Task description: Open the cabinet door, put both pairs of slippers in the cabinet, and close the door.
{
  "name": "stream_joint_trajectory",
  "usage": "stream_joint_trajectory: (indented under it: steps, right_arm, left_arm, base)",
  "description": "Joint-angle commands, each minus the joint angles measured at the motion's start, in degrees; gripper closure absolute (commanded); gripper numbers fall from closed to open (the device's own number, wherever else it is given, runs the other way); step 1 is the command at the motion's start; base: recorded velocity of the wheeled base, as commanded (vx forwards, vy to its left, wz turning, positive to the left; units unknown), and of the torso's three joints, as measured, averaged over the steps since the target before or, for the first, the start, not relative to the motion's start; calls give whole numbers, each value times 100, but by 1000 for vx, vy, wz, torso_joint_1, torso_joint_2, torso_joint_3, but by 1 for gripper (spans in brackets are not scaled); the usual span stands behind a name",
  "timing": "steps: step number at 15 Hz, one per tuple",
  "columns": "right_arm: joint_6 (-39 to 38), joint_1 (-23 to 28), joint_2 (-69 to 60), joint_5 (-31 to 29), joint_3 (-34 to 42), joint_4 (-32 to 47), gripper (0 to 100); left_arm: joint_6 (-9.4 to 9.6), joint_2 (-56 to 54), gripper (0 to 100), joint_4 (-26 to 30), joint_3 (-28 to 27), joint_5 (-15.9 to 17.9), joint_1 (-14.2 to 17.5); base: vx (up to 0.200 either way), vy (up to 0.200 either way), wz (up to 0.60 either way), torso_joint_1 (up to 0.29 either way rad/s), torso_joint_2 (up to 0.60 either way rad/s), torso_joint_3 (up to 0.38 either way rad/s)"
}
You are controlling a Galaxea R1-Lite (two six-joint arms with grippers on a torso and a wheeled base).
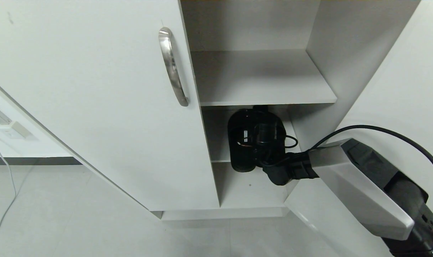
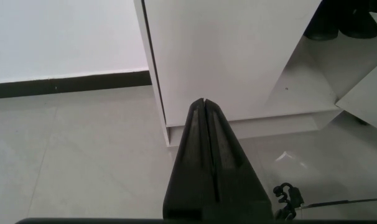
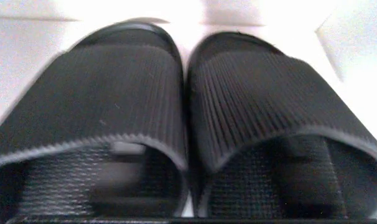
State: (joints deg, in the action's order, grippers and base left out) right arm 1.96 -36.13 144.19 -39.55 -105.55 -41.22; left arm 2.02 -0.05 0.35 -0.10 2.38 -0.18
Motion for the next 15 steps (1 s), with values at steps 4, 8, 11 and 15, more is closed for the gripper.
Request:
stream_joint_trajectory:
  steps: [4,8,11,15]
  right_arm:
    - [6,-245,-945,0,1563,-545,0]
    - [-3,-632,-2035,0,3497,-1345,0]
    - [-38,-913,-2545,140,4798,-2066,0]
    - [-64,-1291,-3090,632,6266,-2927,0]
  left_arm:
    - [0,5,100,0,1,0,1]
    - [9,5,100,0,1,0,1]
    - [9,5,100,0,1,0,-8]
    - [9,14,100,0,1,0,1]
  base:
    - [0,0,0,0,0,0]
    - [0,0,0,0,0,0]
    - [0,0,0,0,0,0]
    - [0,0,0,0,0,0]
